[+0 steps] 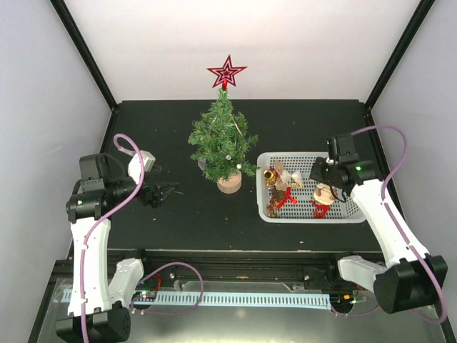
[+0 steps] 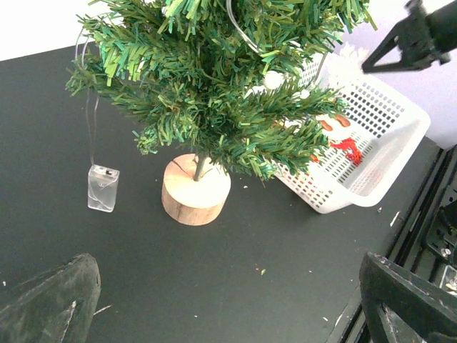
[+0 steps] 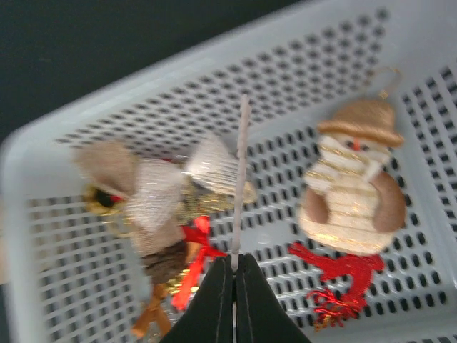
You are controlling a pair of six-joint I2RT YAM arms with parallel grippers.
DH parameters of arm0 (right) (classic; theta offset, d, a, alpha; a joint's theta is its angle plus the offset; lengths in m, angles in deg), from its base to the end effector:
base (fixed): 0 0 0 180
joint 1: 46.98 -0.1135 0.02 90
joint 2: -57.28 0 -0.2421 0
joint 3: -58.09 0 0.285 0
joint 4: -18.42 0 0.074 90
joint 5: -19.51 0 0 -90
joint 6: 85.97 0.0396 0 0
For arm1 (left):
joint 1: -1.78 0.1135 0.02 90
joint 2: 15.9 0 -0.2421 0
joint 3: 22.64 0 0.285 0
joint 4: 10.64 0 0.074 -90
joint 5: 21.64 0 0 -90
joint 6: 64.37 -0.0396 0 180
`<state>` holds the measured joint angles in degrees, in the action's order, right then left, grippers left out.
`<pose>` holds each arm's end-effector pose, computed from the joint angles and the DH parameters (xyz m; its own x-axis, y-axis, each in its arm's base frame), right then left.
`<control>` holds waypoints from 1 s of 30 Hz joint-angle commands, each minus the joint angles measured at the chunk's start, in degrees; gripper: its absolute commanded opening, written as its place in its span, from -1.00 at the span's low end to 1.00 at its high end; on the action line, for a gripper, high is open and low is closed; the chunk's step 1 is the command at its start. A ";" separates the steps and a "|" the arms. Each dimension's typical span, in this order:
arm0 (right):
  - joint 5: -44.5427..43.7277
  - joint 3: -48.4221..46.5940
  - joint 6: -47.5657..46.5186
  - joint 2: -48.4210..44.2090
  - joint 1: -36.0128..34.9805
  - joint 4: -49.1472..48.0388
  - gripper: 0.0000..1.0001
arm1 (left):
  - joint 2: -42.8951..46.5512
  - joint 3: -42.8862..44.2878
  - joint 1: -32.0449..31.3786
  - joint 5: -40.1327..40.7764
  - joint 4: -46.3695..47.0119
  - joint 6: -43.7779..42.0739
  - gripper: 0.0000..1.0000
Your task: Decorate the small christmas tree
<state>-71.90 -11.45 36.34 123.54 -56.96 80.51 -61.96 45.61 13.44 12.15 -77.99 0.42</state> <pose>0.2620 0.0451 0.2543 -0.7980 0.4021 -0.4489 0.3145 0.9132 0.2590 0.1865 0.0049 0.3274 -0.4317 0.1528 -0.8890 0.7134 0.6610 -0.2328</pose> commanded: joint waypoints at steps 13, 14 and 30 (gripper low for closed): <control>1.09 -13.88 -6.21 -5.54 -16.56 -3.70 -0.98 | 0.75 3.01 0.50 -2.03 -4.32 -3.61 0.98; 2.89 -14.19 -6.74 -5.20 -16.57 -5.03 -0.98 | 0.53 2.50 0.55 -2.79 -3.78 -3.38 0.98; 18.41 -24.77 -14.92 4.16 -17.92 -20.33 -0.98 | -0.86 -0.15 0.47 -7.57 2.68 0.87 0.98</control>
<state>-57.87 -33.51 23.78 123.52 -74.33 64.69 -62.53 45.72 13.46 6.62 -77.60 0.40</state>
